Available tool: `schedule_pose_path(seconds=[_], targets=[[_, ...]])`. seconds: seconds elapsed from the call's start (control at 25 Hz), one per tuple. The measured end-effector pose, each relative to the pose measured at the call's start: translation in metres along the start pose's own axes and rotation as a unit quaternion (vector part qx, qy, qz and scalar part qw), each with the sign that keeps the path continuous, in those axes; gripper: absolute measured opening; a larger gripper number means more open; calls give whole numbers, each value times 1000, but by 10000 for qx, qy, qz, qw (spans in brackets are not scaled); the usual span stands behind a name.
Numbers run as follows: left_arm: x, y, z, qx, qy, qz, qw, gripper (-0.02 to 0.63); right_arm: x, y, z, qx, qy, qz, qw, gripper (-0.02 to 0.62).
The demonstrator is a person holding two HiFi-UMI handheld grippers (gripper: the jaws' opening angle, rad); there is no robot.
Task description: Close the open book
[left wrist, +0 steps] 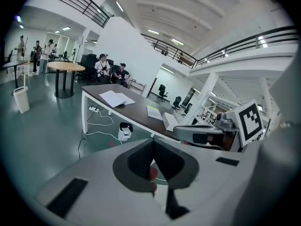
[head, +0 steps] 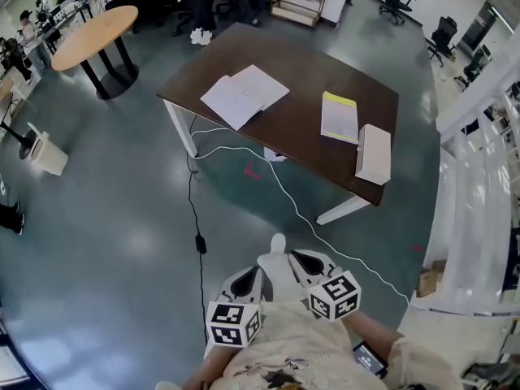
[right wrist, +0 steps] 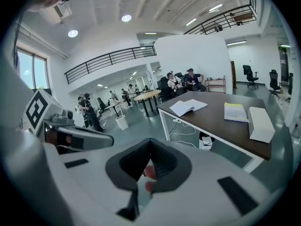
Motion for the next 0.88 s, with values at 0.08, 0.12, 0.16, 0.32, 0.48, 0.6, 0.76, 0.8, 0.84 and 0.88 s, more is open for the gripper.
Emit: schedule_pose_path(seconds=[0.08,0.12,0.16,0.32,0.48,0.6,0.76,0.8,0.84,0.88], targets=[[-8,10,3,-45,-40,-73,10000,6,-10,-4,9,-22,-9,-58,10000,0],[-11,15,7,-57,-54,-123,9999,6,-15,-7,15,-37,-14,-90,10000,0],[-16,19,12,-65,-64,-172,9998,6,-21,-11,21,-60,-16,-122,9999,0],[-44,32,38,-144,-105,-200,9996,6,-51,-36,52,-232,11,-257,9994,0],[-91,55,77,-252,-177,-307,9991,6,-88,-77,90,-302,4,-325,9990,0],[-138,61,113,-255,-182,-290,9991,6,-124,-117,109,-277,-31,-387,9989,0],[-205,69,164,-277,-37,-161,9995,6,-170,-174,135,-325,24,-329,9989,0],[-218,72,175,-296,0,-170,9994,6,-178,-186,142,-334,59,-400,9986,0],[-229,75,187,-317,33,-193,9993,6,-186,-197,148,-338,97,-492,9982,0],[-240,78,198,-341,57,-220,9992,6,-193,-208,155,-342,133,-578,9977,0]])
Point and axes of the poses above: the fingertips, and each gripper's own axes: z forward along the fingers, y to its left, x out of its underside, the point moved 7 cm from there along -z, backward along the fingers, and after that the axes turned 8 degrees about y, right-handed, at the moved point
